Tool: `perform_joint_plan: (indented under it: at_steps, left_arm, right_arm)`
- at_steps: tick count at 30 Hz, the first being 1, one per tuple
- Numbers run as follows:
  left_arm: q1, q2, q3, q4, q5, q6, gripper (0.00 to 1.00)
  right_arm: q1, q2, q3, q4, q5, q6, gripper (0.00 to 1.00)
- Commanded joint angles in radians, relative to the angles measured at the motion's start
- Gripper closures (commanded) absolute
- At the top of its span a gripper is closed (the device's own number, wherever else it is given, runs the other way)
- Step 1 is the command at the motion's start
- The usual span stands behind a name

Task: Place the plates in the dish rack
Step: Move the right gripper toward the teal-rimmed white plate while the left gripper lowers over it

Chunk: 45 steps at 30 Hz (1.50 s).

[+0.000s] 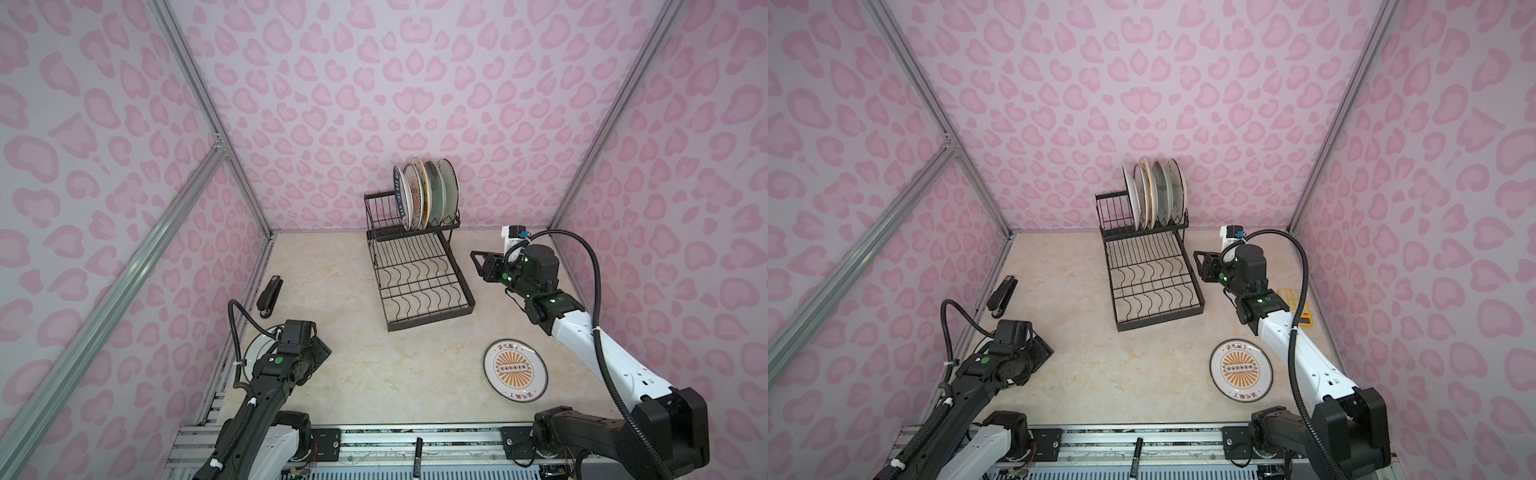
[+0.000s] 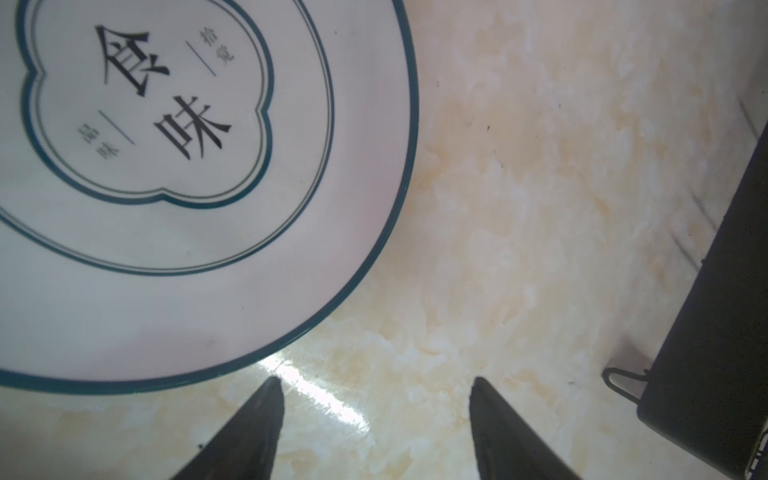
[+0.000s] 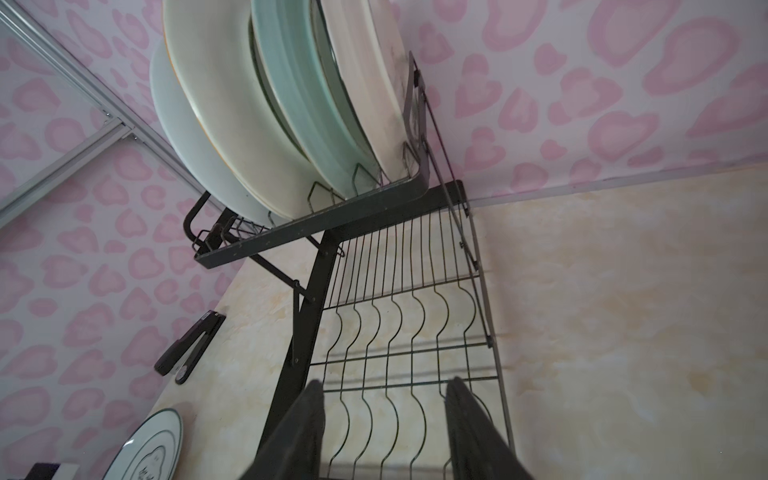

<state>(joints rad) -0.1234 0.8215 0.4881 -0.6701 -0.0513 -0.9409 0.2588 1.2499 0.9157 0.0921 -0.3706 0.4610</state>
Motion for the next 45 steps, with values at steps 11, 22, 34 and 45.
perform_joint_plan:
  at_steps: [11,22,34,45]
  left_arm:
    - [0.164,0.025,0.073,0.008,0.082,0.132,0.27]
    - [0.246,0.127,0.125,-0.062,0.088,0.258,0.27]
    - [0.246,0.257,0.083,0.07,0.16,0.286,0.28]
    - [0.246,0.416,0.179,0.107,0.148,0.368,0.29]
  right_arm:
    - [0.448,0.205,-0.068,0.332,0.037,0.324,0.52]
    - [0.621,0.435,0.061,0.427,0.01,0.409,0.53]
    - [0.625,0.431,0.063,0.394,0.028,0.375,0.53]
    - [0.619,0.43,0.055,0.387,0.029,0.376,0.53]
